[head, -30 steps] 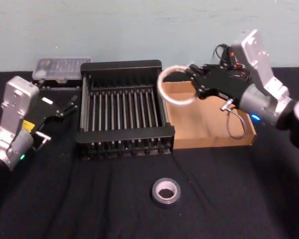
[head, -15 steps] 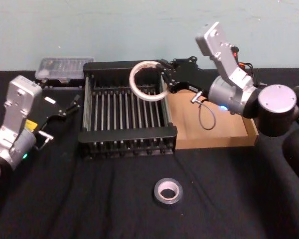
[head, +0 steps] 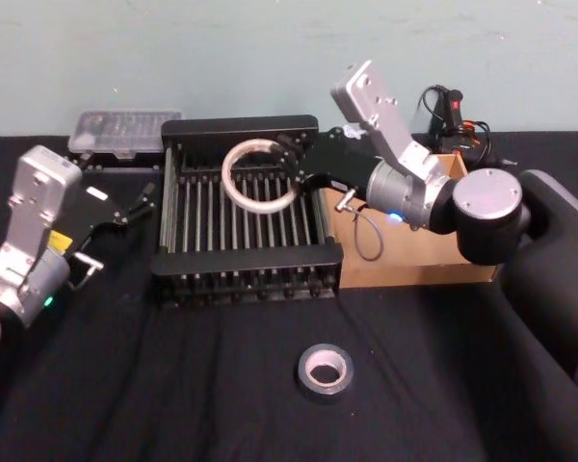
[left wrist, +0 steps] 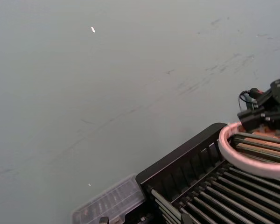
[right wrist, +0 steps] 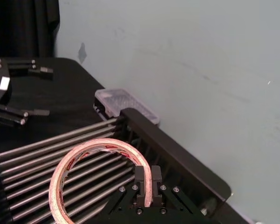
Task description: Pick up the white tape and place it into the black box , Pick up the silver tape and place it into the brown box.
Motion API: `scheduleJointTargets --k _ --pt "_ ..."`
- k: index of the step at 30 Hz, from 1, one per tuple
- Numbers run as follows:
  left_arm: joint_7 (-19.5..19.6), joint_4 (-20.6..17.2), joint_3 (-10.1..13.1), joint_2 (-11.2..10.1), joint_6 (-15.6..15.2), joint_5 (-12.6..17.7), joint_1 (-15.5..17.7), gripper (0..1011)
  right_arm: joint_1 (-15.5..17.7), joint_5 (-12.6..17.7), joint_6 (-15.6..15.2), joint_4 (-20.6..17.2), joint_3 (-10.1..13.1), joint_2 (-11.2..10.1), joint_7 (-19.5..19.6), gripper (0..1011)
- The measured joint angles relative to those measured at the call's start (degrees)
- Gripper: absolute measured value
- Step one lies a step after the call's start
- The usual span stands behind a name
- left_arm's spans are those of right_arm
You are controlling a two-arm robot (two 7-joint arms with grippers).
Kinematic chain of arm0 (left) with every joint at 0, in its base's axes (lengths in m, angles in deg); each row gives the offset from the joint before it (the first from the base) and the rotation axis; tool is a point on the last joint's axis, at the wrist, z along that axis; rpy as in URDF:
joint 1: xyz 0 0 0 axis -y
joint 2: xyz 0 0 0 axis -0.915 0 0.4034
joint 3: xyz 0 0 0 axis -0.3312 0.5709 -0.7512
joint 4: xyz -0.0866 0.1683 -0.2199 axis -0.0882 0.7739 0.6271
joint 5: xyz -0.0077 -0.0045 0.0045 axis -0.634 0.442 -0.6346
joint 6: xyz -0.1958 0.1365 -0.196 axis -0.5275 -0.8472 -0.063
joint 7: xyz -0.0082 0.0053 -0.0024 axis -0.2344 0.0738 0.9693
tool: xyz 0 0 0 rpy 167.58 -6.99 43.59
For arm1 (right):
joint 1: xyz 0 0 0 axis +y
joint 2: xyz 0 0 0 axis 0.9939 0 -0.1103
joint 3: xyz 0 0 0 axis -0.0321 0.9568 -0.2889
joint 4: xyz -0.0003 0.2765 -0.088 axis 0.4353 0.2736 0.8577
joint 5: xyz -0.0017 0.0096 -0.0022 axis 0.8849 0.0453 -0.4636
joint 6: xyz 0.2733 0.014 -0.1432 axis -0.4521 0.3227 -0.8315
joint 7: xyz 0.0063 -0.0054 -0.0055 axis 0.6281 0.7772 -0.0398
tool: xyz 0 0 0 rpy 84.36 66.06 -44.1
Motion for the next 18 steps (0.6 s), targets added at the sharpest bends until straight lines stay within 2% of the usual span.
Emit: scheduleJointTargets --k 6,18 --pt "0.0 0.0 0.0 0.0 0.0 0.0 0.0 1001 -0.48 -0.7 0.28 1.96 -0.33 0.79 0.07 93" --pt "0.0 0.0 0.0 0.0 0.0 0.0 0.0 1001 -0.46 -0.71 0.29 1.91 -0.28 0.75 0.11 105"
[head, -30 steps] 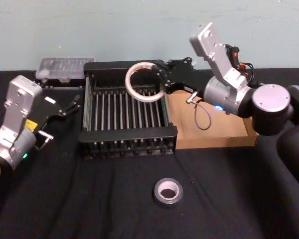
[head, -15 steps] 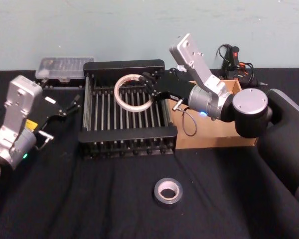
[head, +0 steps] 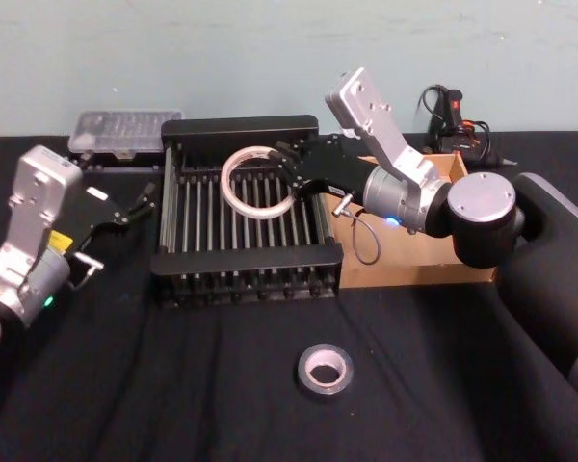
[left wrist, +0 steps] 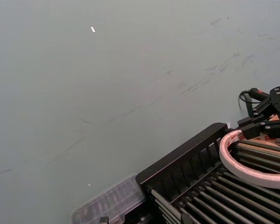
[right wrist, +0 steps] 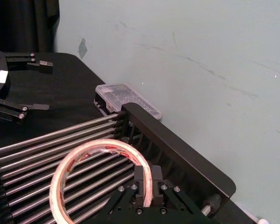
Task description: Pick up the white tape and place it into the black box , Pick up the silver tape and place it into the brown box.
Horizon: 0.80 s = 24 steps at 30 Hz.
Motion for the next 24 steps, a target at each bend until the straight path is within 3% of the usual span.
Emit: scheduleJointTargets --k 3,16,24 --pt "0.0 0.0 0.0 0.0 0.0 0.0 0.0 1001 0.01 0.04 0.0 -0.04 0.01 -0.01 0.0 156" --pt "0.0 0.0 0.0 0.0 0.0 0.0 0.0 1001 0.07 0.2 -0.01 -0.14 0.08 -0.06 0.0 592" --pt "0.0 0.0 0.0 0.0 0.0 0.0 0.0 1001 0.09 0.24 -0.05 -0.19 0.08 -0.07 0.0 807"
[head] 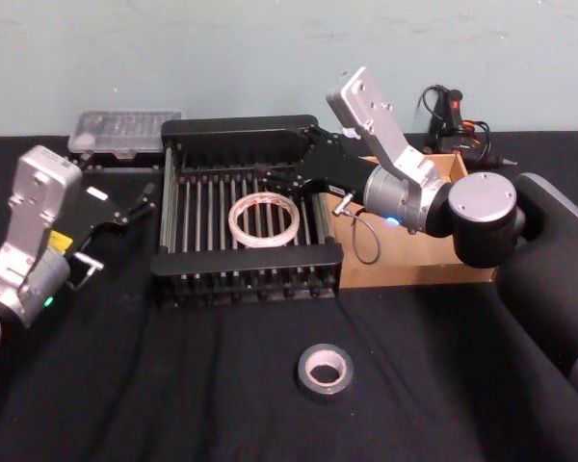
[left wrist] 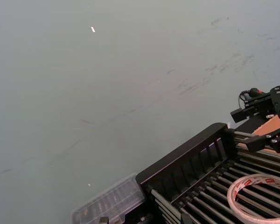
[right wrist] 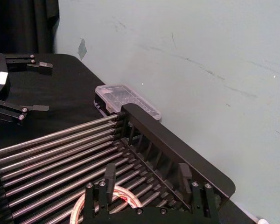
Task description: Pick up the white tape and place it into the black box , Pick up the silver tape and place it into the brown box.
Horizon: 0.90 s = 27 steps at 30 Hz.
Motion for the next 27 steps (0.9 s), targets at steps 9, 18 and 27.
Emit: scheduleJointTargets --k 9,18,27 --pt "0.0 0.0 0.0 0.0 0.0 0.0 0.0 1001 0.0 0.03 -0.04 0.0 -0.01 0.0 0.0 1002" --pt "0.0 0.0 0.0 0.0 0.0 0.0 0.0 1001 0.07 0.11 -0.06 -0.18 0.07 -0.04 -0.08 1002" --pt "0.0 0.0 0.0 0.0 0.0 0.0 0.0 1001 3.58 1.81 -2.36 -6.94 1.7 -3.43 -0.86 1002"
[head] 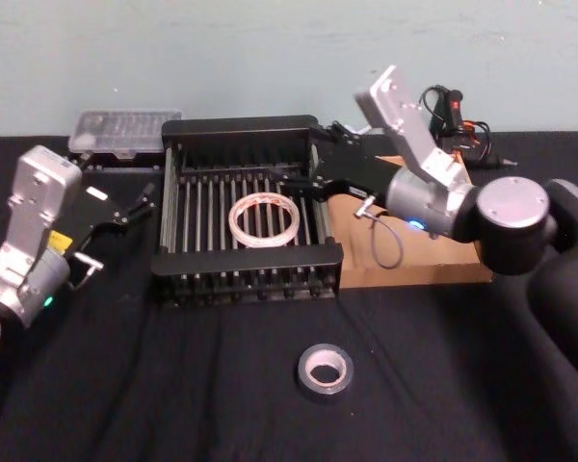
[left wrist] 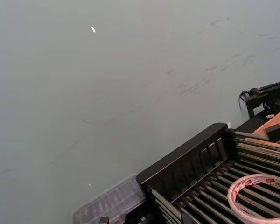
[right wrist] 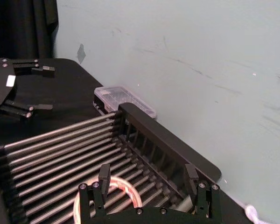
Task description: Pick up the white tape and place it into the black box , Pick up the silver tape and place it into the brown box.
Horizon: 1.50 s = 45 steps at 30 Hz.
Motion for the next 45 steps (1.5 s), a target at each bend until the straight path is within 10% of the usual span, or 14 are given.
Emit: scheduleJointTargets --k 21,45 --pt "0.0 0.0 0.0 0.0 0.0 0.0 0.0 1001 18.01 6.05 -7.55 -26.12 5.3 -14.47 1.82 1002" --pt "0.0 0.0 0.0 0.0 0.0 0.0 0.01 1001 27.01 9.93 -13.73 -35.44 4.25 -21.13 0.65 1002"
